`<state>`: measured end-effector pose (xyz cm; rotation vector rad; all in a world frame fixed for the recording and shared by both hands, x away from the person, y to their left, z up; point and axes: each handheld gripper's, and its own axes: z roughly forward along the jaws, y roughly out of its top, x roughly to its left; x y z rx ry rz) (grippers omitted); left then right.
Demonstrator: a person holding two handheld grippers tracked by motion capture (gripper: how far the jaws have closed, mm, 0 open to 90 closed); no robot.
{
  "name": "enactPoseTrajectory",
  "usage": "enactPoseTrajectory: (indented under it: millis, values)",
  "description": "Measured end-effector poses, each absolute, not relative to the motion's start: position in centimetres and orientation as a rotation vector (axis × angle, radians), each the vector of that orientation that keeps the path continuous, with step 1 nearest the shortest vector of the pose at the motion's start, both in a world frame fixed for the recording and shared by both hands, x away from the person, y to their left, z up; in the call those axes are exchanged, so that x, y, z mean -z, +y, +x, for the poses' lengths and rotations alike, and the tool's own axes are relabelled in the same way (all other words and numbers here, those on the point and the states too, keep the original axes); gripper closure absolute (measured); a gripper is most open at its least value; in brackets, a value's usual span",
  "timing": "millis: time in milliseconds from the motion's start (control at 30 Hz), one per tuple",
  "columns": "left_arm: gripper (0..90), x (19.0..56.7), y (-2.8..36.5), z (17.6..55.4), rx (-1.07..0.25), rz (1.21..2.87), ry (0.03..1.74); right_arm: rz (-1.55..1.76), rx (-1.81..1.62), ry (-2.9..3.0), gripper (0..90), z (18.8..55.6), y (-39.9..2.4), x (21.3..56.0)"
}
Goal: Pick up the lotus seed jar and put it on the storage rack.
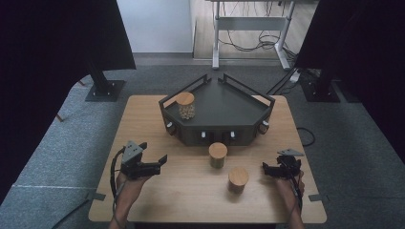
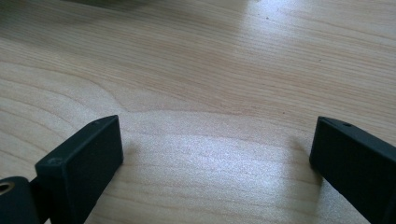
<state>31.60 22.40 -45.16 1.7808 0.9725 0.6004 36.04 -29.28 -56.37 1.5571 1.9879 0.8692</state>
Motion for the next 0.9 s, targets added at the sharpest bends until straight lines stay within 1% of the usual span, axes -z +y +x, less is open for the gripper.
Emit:
enactPoseTrajectory:
  millis: [900]
  values:
    - [5.3,47.9,22.9,30.5,-0.575,1.796,1.03,1.557,-0.869,1.988,1.9,36.0,-29.3,56.4]
